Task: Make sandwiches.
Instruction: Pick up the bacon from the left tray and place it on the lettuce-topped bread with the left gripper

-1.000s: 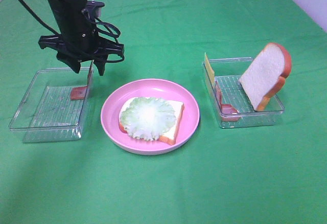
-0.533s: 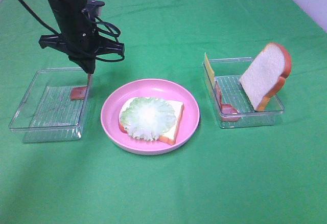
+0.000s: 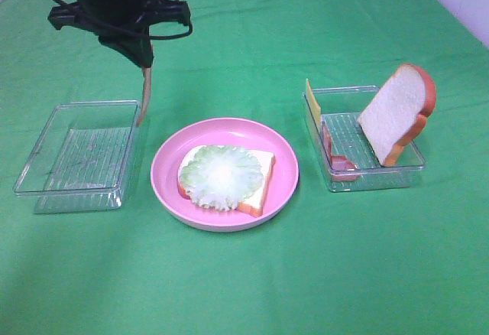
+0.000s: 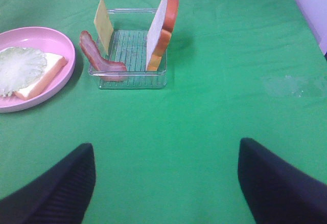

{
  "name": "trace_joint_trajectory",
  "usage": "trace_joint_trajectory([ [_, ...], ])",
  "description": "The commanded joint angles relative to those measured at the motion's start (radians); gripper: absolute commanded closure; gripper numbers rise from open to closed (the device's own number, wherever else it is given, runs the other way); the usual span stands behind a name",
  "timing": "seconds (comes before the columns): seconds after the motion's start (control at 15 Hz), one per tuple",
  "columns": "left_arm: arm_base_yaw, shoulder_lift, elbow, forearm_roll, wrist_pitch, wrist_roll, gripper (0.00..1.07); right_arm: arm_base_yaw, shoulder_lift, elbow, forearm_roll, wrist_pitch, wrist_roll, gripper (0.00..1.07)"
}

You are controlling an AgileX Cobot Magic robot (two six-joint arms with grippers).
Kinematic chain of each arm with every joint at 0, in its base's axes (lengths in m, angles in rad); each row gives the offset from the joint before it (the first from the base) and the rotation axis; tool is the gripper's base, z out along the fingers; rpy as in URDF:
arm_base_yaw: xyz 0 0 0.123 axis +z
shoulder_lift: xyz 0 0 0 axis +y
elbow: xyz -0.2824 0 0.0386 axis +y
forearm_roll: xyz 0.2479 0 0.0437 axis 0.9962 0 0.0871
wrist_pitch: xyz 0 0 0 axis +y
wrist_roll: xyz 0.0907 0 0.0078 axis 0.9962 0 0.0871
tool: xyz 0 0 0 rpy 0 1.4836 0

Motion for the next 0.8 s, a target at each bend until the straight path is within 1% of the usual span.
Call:
trace_joint_trajectory([
  [0.07, -0.001, -0.039, -0.002, -0.229, 0.027, 0.145, 1.07, -0.005, -0.015, 0.002, 0.0, -0.01, 0.009, 0.34],
  [0.13, -0.003, -0.035, 0.001, -0.429, 0.05, 0.275, 1.07, -0.005, -0.015, 0.002, 0.0, -0.01, 0.009, 0.34],
  [0.2, -0.003, -0.028, 0.003, -0.514, 0.054, 0.318, 1.07, -0.005, -0.015, 0.002, 0.0, -0.01, 0.009, 0.34],
  [0.27, -0.003, -0.022, 0.003, -0.55, 0.058, 0.338, 1.07, -0.005, -0.015, 0.002, 0.0, -0.01, 0.009, 0.34],
  [0.33, -0.007, -0.011, 0.004, -0.605, 0.06, 0.355, 1.07, -0.005, -0.015, 0.002, 0.0, -0.01, 0.009, 0.34],
  [0.4, -0.016, 0.002, 0.006, -0.626, 0.061, 0.371, 1.07, -0.005, -0.015, 0.002, 0.0, -0.01, 0.009, 0.34],
  [0.53, -0.043, 0.025, 0.014, -0.633, 0.063, 0.373, 1.07, -0.005, -0.015, 0.002, 0.001, -0.01, 0.009, 0.34],
  [0.6, -0.089, 0.068, 0.014, -0.619, 0.064, 0.373, 1.07, -0.005, -0.015, 0.002, 0.001, -0.01, 0.009, 0.34],
  [0.73, -0.108, 0.105, 0.014, -0.574, 0.06, 0.37, 1.07, -0.005, -0.015, 0.002, 0.001, -0.01, 0.009, 0.34],
  [0.8, -0.112, 0.123, 0.014, -0.531, 0.061, 0.365, 1.07, -0.005, -0.015, 0.002, 0.001, -0.01, 0.009, 0.34],
])
